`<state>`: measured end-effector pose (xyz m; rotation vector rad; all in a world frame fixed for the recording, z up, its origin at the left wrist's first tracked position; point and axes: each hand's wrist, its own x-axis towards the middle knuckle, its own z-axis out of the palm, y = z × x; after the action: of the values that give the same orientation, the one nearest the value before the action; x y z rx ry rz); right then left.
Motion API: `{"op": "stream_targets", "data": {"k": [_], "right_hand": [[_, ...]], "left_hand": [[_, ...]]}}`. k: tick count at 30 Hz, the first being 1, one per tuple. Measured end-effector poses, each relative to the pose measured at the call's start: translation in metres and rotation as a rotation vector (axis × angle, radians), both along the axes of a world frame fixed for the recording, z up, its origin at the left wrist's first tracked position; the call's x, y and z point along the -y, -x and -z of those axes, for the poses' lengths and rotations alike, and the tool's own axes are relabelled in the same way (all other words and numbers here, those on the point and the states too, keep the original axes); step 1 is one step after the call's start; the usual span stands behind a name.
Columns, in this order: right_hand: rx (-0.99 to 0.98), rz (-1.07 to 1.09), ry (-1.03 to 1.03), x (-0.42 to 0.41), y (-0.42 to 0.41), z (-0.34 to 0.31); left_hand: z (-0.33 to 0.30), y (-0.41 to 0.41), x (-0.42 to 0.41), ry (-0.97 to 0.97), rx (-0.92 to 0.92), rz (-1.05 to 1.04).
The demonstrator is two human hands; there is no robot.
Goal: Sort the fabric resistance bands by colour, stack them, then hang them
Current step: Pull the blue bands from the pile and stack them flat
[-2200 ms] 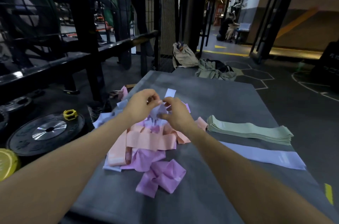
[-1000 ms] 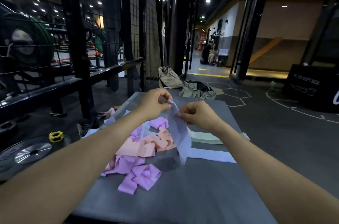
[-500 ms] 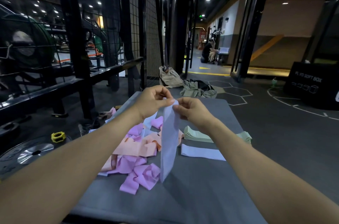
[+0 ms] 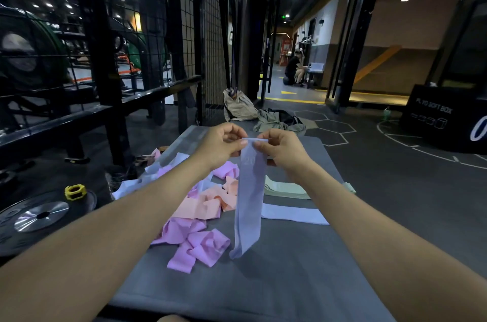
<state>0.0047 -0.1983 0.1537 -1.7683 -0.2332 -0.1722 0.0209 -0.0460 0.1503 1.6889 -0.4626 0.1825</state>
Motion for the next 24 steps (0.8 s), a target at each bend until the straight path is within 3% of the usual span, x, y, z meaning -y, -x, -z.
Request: {"op": "stream_targets", "data": {"k": [4, 11, 24], "right_hand": [[0.036, 0.072, 0.049, 0.011, 0.0, -0.001], [0.064, 0.25, -0.063, 0.033, -0.005, 0.0], [0.068, 0.235, -0.07, 0.054, -0.002, 0.005]], "left_hand": [[0.009, -0.002, 0.015, 0.01, -0.074, 0.047], [0.041, 0.006, 0.044, -0.345, -0.167, 0.131], [0.018, -0.003, 0.07, -0.158, -0.045, 0.052]]}}
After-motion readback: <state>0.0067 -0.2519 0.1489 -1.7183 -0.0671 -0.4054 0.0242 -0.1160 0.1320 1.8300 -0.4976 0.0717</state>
